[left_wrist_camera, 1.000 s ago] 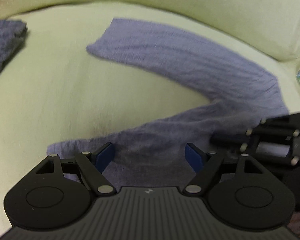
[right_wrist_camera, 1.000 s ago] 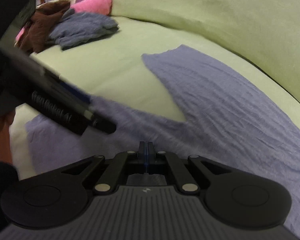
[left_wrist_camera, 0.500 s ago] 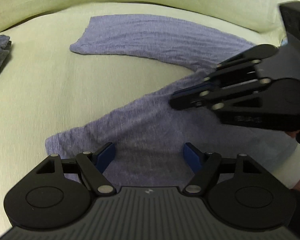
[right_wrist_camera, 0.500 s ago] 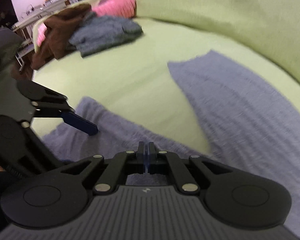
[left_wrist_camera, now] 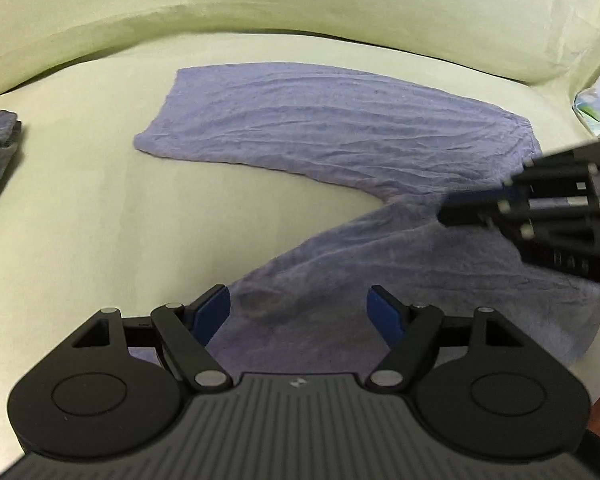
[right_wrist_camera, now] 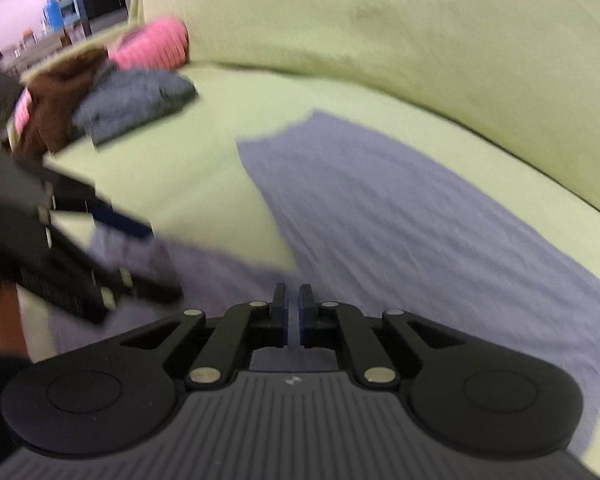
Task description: Fold clothes
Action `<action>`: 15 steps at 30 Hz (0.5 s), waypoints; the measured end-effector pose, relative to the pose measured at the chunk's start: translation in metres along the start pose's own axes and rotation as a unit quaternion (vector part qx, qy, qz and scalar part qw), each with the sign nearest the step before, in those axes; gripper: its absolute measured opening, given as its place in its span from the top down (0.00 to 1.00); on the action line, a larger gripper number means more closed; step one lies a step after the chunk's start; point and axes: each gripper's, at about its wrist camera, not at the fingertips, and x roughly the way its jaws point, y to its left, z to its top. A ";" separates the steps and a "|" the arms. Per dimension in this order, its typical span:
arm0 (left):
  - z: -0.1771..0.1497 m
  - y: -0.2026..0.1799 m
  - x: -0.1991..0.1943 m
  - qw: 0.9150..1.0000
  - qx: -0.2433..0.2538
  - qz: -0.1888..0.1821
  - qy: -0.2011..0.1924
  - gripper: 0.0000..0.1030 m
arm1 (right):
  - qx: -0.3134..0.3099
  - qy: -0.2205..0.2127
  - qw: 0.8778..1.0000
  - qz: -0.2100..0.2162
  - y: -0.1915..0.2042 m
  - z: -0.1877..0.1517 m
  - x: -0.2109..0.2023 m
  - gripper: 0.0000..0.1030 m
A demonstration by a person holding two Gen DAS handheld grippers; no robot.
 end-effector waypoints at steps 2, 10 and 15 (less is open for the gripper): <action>0.001 -0.002 0.005 1.000 0.000 0.001 0.005 0.26 | -0.003 0.000 1.000 -0.002 0.000 -0.002 0.006 0.96; -0.002 0.029 0.005 0.998 -0.022 0.059 0.000 0.25 | 0.068 -0.058 0.996 -0.029 -0.007 0.029 0.012 0.95; -0.019 0.054 -0.017 0.996 -0.044 0.075 -0.005 0.25 | 0.081 -0.037 0.993 -0.072 -0.013 -0.018 -0.050 0.91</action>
